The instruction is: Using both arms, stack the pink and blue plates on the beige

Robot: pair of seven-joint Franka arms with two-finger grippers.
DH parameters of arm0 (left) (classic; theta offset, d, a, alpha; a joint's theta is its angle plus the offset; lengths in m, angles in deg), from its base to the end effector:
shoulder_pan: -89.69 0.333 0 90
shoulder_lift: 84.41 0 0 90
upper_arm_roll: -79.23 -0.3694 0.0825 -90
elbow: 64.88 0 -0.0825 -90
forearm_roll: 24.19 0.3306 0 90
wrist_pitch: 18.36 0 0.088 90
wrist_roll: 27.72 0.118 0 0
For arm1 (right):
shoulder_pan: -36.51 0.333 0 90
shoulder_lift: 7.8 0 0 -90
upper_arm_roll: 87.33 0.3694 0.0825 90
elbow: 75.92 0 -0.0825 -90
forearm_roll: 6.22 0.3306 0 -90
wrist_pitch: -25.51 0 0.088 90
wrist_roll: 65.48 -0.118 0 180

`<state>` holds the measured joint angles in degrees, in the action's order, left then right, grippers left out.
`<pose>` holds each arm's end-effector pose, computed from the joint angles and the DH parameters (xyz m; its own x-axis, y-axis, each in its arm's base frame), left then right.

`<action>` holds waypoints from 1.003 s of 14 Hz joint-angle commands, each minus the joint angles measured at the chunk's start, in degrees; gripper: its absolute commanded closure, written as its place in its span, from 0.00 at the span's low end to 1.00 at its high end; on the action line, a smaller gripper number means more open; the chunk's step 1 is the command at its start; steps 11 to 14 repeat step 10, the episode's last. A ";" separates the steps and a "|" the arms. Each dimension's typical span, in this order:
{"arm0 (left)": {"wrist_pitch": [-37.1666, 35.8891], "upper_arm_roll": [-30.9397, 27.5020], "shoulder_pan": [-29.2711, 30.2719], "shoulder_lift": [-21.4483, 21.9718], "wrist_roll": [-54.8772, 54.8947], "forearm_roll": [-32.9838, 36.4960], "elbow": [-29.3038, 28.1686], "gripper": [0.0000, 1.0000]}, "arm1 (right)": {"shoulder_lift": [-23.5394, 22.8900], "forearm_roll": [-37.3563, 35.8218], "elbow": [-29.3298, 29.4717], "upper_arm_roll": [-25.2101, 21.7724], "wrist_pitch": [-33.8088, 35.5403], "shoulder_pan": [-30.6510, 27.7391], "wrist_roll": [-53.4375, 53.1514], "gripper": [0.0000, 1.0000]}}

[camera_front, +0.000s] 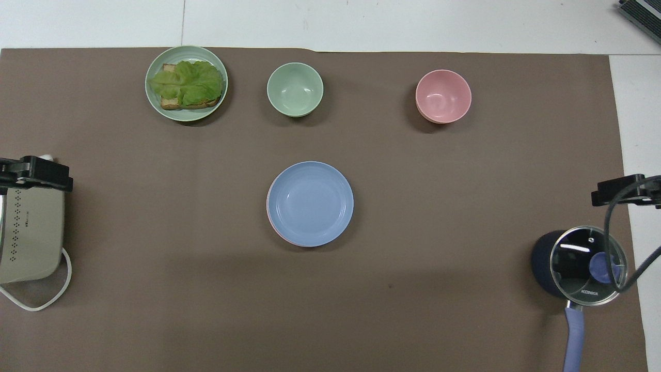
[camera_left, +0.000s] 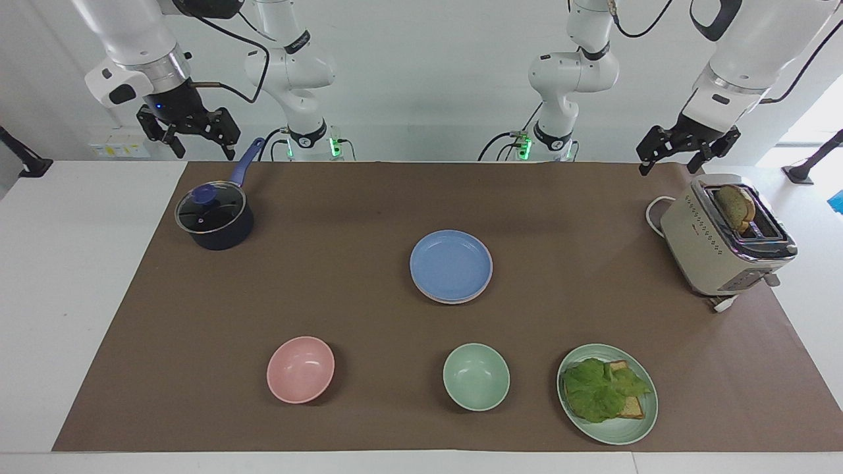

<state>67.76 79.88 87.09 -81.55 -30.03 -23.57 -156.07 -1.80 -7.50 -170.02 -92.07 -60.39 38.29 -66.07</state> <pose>0.4747 -0.0258 0.6769 0.9992 -0.0156 -0.0381 -0.0161 -0.9998 -0.0129 0.4538 -0.0290 0.6810 0.9973 -0.0627 -0.0386 -0.0622 -0.9980 0.0141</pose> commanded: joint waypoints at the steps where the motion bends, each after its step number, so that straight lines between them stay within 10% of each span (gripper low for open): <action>1: 0.02 0.32 0.31 1.01 -0.42 0.52 -1.01 0.00 | 0.16 0.22 0.15 0.34 -0.93 -0.54 1.64 0.00; 14: 0.02 0.32 0.31 1.01 -0.42 0.52 -1.01 0.00 | -0.02 -0.04 0.42 0.43 -1.47 -0.72 2.34 0.00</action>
